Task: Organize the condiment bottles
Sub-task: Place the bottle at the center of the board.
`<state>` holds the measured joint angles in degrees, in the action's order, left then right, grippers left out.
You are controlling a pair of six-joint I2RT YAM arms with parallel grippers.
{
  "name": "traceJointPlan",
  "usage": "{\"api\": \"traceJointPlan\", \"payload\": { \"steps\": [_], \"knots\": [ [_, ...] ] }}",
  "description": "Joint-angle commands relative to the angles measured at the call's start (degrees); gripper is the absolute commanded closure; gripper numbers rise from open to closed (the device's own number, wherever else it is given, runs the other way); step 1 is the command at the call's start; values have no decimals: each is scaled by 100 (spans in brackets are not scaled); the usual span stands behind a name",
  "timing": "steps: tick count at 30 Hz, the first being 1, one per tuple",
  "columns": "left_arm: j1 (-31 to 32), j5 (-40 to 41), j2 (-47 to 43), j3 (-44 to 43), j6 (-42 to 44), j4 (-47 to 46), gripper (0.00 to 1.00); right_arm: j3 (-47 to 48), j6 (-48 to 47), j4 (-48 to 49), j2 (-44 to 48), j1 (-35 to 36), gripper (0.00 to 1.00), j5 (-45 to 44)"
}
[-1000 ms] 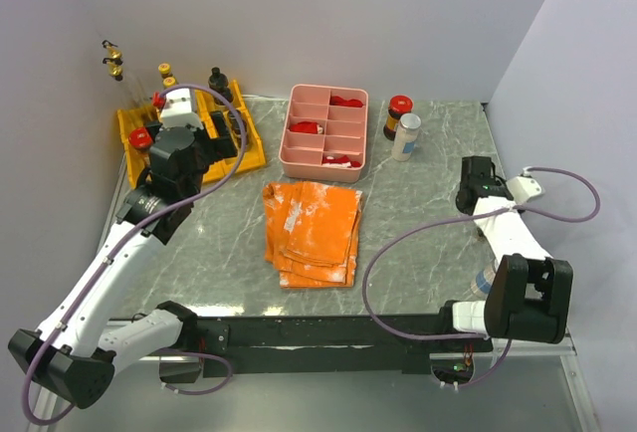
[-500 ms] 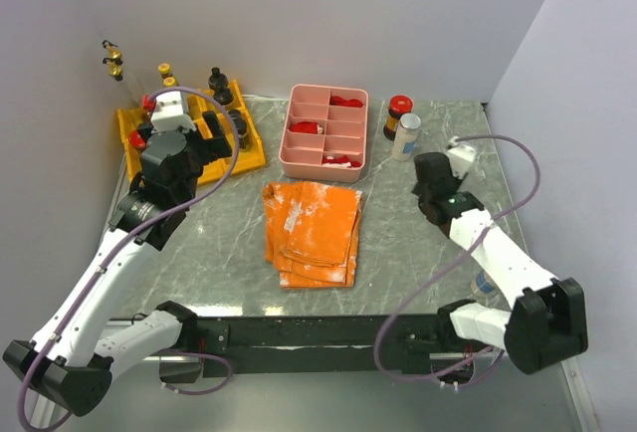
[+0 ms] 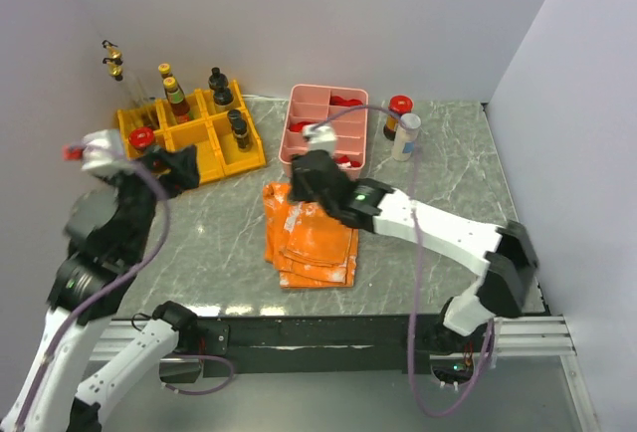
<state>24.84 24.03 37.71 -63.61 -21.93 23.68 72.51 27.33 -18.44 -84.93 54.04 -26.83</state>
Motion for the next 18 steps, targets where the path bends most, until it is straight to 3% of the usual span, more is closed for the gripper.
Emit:
{"api": "traceJointPlan", "payload": {
  "steps": [1,7,18],
  "knots": [
    [21,-619,-676,-195,-530,583,4,1279,-166,34,-1154,676,85,-50],
    [21,-365,-923,-222,-610,1121,4,2407,-430,-46,-2316,1143,83,-24],
    [21,-435,-1143,200,-716,1051,4,2329,-659,446,-3117,1513,74,-278]
  ]
}}
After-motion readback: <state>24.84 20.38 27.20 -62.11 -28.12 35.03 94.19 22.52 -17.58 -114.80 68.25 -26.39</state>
